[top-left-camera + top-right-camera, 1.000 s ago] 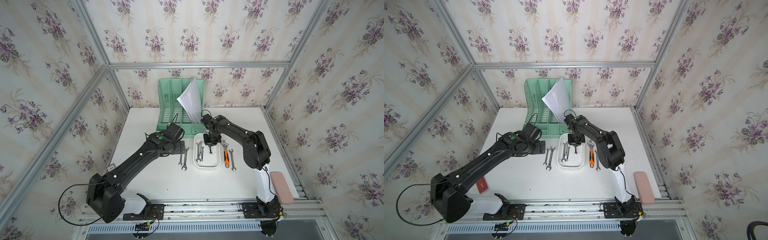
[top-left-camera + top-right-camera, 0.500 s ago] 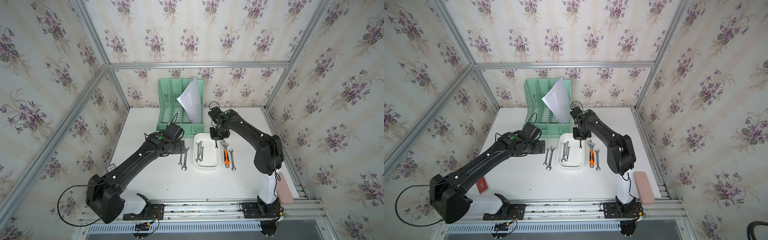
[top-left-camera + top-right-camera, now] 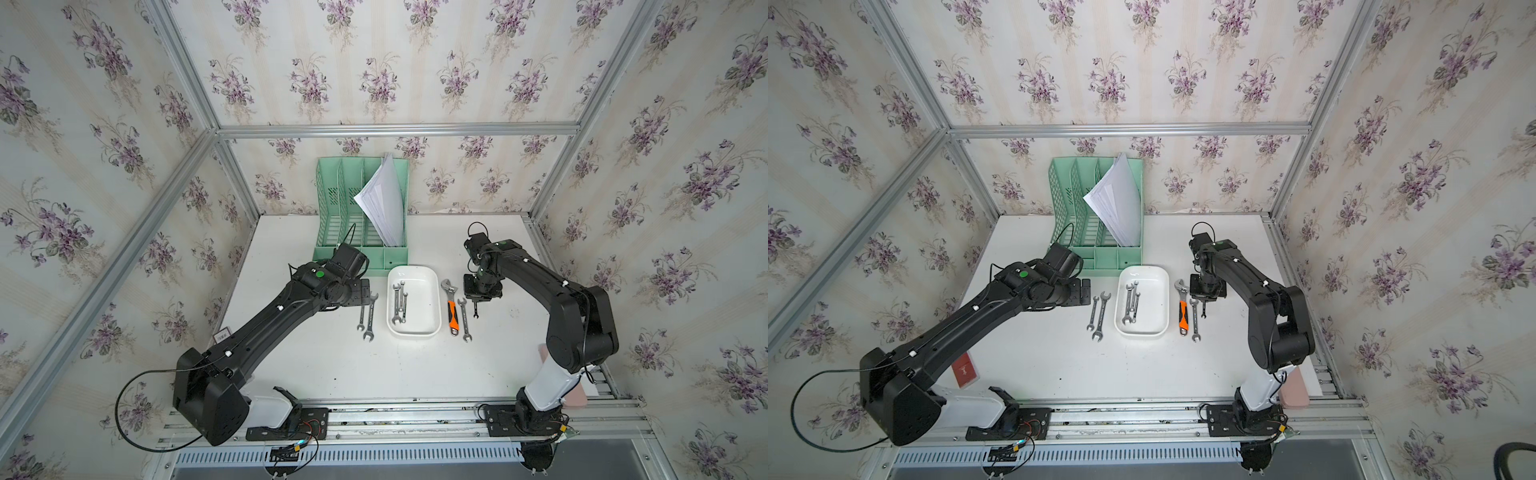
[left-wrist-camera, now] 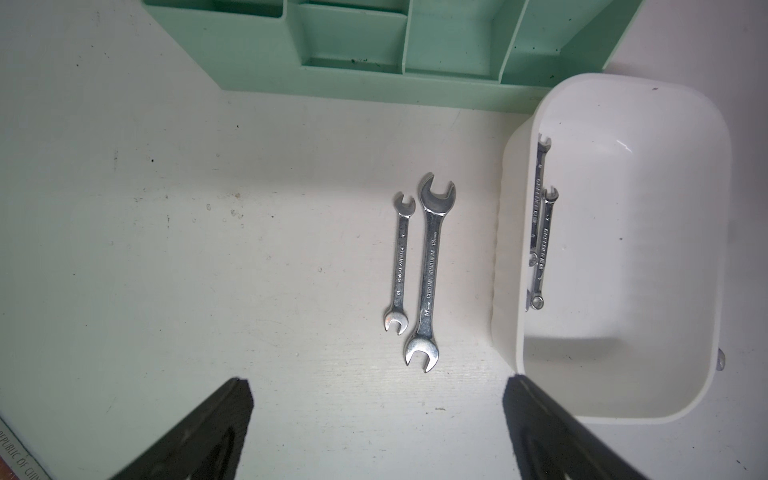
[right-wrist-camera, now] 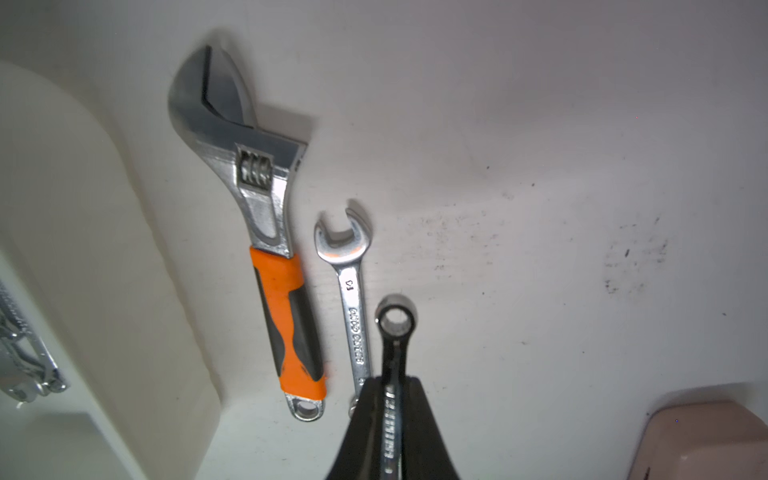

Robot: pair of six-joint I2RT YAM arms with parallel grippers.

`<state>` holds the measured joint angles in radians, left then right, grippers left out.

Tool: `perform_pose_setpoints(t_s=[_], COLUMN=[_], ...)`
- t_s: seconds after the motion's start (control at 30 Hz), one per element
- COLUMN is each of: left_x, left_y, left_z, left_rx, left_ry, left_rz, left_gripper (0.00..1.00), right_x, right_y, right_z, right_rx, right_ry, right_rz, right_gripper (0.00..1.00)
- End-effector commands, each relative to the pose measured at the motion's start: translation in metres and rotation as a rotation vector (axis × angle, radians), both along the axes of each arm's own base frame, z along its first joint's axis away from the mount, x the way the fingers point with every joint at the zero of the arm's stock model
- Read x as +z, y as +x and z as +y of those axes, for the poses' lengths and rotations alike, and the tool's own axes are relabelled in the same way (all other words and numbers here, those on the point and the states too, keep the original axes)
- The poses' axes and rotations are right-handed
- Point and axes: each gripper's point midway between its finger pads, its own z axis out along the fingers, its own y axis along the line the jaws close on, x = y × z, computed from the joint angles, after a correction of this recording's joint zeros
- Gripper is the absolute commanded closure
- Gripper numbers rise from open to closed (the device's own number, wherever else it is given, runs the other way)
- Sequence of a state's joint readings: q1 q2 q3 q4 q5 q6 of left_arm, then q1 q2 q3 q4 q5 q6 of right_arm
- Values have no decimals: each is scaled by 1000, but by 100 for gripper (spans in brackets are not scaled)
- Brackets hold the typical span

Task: Take out the wrench from the storage box
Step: Place the wrench at the center of the board.

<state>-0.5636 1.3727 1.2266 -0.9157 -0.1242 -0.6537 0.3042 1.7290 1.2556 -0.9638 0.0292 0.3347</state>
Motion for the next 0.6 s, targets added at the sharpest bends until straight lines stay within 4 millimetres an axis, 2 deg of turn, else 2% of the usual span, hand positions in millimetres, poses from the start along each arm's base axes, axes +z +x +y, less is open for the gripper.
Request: perform_pose_setpoints(t_s=[0.0, 0.17, 0.4, 0.57], left_x=[2, 4, 0, -12], left_y=[3, 7, 12, 14], left_z=[-8, -31, -90, -132], left_rx=[-14, -73, -189, -257], left_ry=[-19, -19, -27, -3], left_rz=[0, 4, 27, 50], left_gripper=[1, 1, 0, 11], right_x=[-15, -41, -61, -66], right_y=[1, -7, -7, -9], right_z=[-3, -4, -7, -10], right_rx=[11, -8, -34, -47], right_ry=[16, 24, 18, 12], right_rz=[-17, 20, 27, 31], right_gripper=[91, 91, 90, 80])
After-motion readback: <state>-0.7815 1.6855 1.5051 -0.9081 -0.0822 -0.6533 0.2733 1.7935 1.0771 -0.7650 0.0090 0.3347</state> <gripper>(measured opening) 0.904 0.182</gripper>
